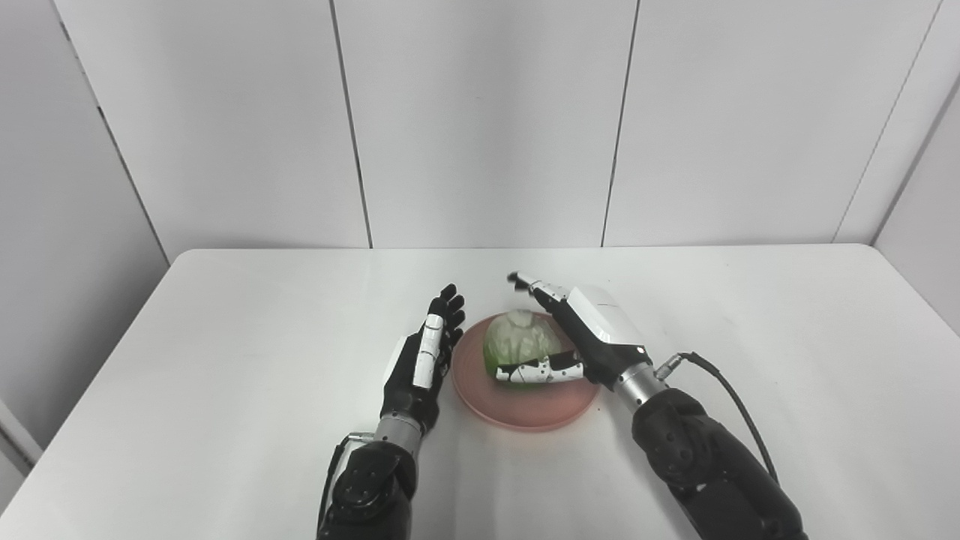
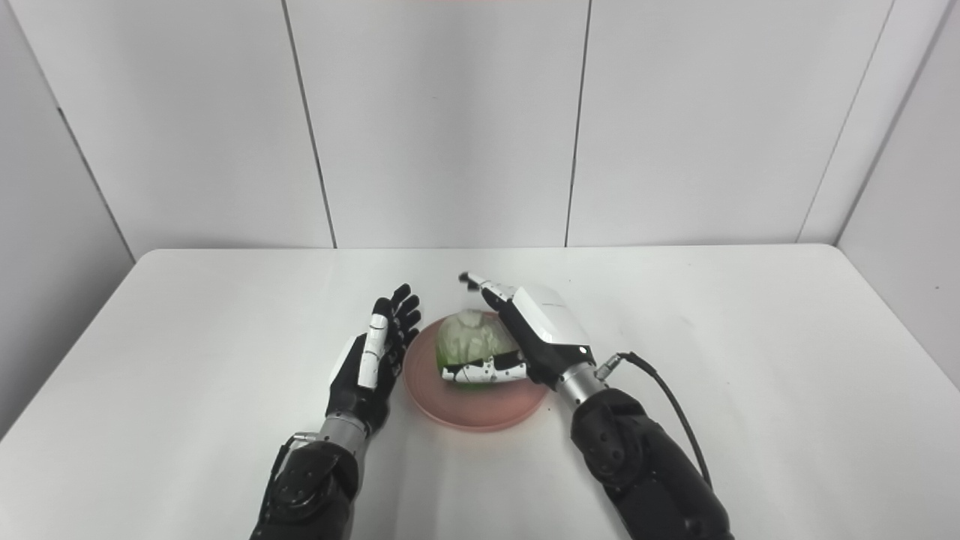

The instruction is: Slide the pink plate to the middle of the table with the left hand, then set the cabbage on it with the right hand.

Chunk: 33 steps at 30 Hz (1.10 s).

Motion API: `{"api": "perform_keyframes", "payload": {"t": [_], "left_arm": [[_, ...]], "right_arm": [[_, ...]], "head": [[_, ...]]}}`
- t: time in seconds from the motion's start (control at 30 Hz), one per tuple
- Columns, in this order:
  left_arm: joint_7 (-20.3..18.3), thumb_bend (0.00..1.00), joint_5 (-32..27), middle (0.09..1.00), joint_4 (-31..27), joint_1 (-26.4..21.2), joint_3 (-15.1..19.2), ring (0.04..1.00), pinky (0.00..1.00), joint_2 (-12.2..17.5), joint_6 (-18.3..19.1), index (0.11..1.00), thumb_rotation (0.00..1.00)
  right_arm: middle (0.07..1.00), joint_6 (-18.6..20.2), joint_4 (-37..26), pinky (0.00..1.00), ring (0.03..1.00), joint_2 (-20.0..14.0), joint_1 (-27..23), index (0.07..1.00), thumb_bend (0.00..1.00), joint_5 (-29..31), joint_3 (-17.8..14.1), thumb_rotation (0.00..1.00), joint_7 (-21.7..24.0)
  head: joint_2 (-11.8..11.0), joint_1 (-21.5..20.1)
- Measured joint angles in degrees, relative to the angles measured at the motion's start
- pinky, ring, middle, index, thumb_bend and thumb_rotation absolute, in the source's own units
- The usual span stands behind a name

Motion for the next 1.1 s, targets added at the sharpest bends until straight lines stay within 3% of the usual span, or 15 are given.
{"api": "perform_keyframes", "payload": {"t": [0.13, 0.3, 0.4, 0.47, 0.77, 1.1], "left_arm": [[0.0, 0.78, 0.1, 0.969, -0.1, 0.0, -0.1, 1.000, 1.00, 0.3, 0.6, 0.961, 1.00], [0.0, 0.77, 0.2, 0.967, -0.3, 0.0, -0.3, 0.986, 1.00, 1.2, 1.0, 0.967, 1.00], [0.0, 0.77, 0.2, 0.963, -0.4, 0.1, -0.2, 0.985, 1.00, 1.5, 1.0, 0.964, 1.00], [0.0, 0.77, 0.2, 0.968, -0.8, 0.3, -0.2, 0.996, 1.00, 1.6, 1.2, 0.968, 1.00], [-1.0, 0.79, -0.5, 0.981, -2.1, 1.1, 0.4, 0.999, 1.00, 1.8, 1.9, 0.978, 1.00], [-1.1, 0.77, -0.3, 1.000, -2.9, 1.8, 0.6, 1.000, 1.00, 3.0, 2.1, 1.000, 1.00]], "right_arm": [[1.000, -0.7, -2.1, 0.95, 1.000, -0.7, 1.6, 1.000, 0.76, 2.4, -1.1, 0.80, 1.5], [1.000, -0.7, -5.0, 0.96, 1.000, -0.8, 4.2, 1.000, 0.79, 4.8, -3.1, 0.85, 2.5], [1.000, -0.7, -4.8, 0.97, 1.000, 0.3, 5.9, 1.000, 0.77, 8.7, -6.3, 0.84, 2.1], [1.000, -0.8, -4.6, 1.00, 1.000, 1.7, 7.4, 1.000, 0.73, 13.1, -8.9, 0.84, 2.1], [1.000, -0.7, -2.7, 1.00, 1.000, 10.9, 10.7, 1.000, 0.72, 37.3, -21.1, 0.89, 3.9], [1.000, -0.6, -1.7, 1.00, 1.000, 12.2, 11.5, 1.000, 0.71, 38.7, -22.4, 0.94, 3.0]], "head": [[0.0, -0.6], [-0.1, -1.1], [-0.1, -1.3], [-0.1, -1.5], [0.0, -2.0], [0.3, -2.4]]}}
